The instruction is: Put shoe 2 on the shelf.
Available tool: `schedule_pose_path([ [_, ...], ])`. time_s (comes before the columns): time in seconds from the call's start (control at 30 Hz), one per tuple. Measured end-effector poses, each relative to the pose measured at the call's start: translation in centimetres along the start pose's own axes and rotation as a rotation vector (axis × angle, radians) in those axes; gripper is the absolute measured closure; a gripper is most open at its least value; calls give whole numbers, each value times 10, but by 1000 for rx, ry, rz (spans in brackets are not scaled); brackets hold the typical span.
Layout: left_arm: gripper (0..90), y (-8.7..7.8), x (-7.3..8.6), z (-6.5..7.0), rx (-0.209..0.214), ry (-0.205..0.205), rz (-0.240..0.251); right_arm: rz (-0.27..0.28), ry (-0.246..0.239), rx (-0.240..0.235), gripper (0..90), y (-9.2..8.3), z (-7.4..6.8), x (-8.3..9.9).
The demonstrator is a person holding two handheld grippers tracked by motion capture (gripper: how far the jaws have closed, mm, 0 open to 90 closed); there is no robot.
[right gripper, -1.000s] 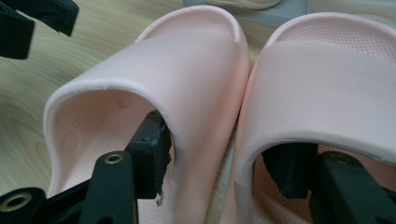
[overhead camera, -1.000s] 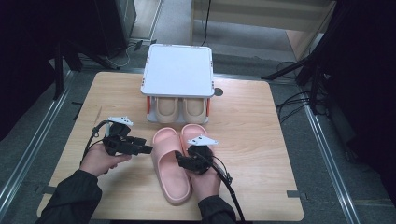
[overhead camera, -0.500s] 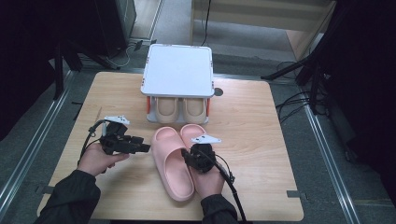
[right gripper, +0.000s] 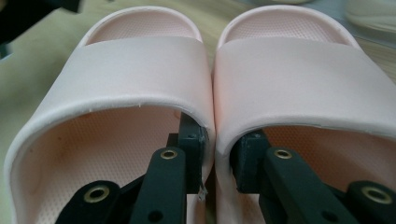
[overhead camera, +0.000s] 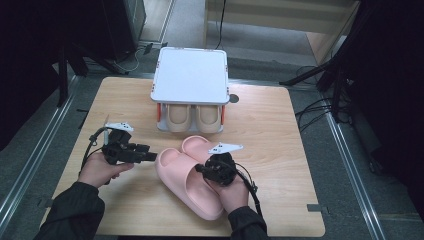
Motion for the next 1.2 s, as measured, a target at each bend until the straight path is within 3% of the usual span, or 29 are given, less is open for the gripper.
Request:
schedule_pose_path([
  [0.1,415,-2,1,-3,-7,-7,4,-14,-59,-48,771,-5,-3,-1],
  [0.27,415,-7,1,-6,-15,-12,13,-45,-116,-150,770,-10,-11,-4],
  [0.43,414,-11,3,-9,-23,-16,19,-67,-215,-238,769,-14,-24,-12],
  [0.67,412,-24,7,-14,-43,-27,36,-85,-287,-349,769,-17,-37,-28],
  [0.83,412,-31,12,-17,-55,-44,43,-82,-312,-388,769,-24,-41,-45],
  [1.0,413,-37,18,-18,-67,-64,55,-89,-368,-436,768,-35,-47,-66],
  [1.1,413,-41,22,-19,-76,-72,59,-91,-393,-437,767,-40,-51,-80],
  [1.2,413,-44,26,-19,-85,-77,59,-76,-388,-433,767,-46,-52,-103],
])
Point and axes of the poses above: each handheld gripper's, and its own axes: y roughly forward along the jaws, x roughly out of its underside, z roughly to its right, the point moved 10 cm from there along y, roughly forward along the jaws, and after that the axes turned 7 degrees about x, right-handed, at the moved point
